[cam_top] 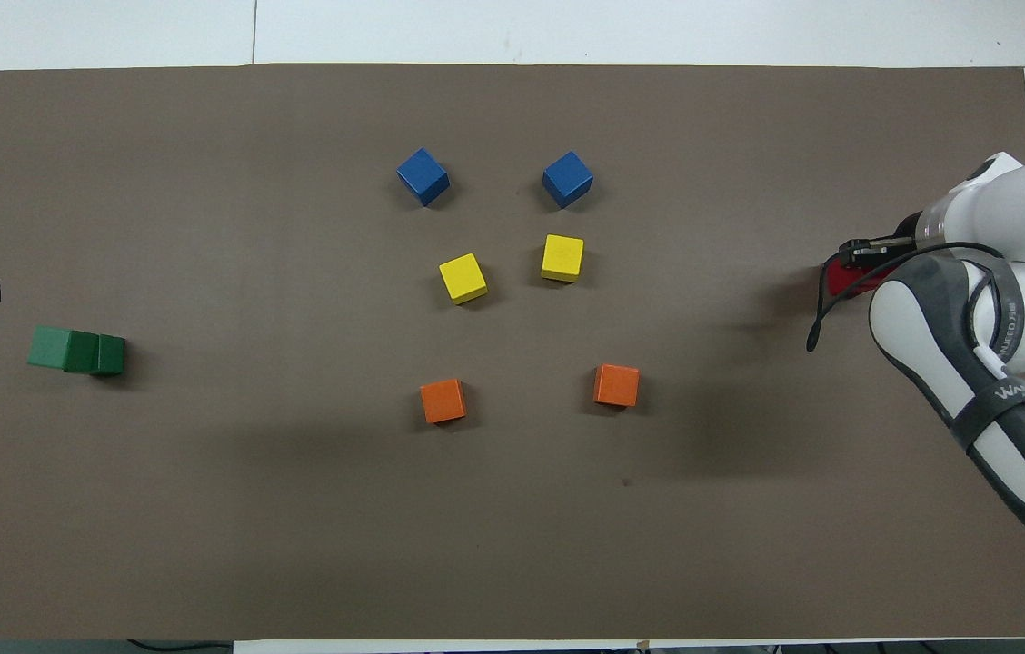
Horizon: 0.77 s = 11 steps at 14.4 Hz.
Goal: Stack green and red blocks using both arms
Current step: 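Lower and align the red block onto the first red with the right gripper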
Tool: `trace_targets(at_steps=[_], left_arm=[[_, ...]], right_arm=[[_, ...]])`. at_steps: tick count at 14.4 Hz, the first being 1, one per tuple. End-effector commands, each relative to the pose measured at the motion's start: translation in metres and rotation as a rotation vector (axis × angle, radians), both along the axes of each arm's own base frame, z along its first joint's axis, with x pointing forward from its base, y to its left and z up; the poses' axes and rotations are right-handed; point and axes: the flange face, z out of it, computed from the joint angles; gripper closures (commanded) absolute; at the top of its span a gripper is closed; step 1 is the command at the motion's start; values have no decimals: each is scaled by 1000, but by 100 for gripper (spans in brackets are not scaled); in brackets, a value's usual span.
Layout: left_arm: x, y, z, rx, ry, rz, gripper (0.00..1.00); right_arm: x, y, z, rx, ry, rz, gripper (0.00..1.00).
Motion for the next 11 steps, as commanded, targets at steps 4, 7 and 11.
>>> trace_targets(at_steps=[4,7,11], left_arm=[[-6,-3,5,10,-7,-3,0],[-6,-4,5,10,-7,-4,0],[-6,-4,4,10,-6,-4,0]], right_arm=[[-2,-3,-8,5,-8,15,27],[-2,-3,-9,5,-7,15,0],[-2,-3,-8,5,-7,17,0]])
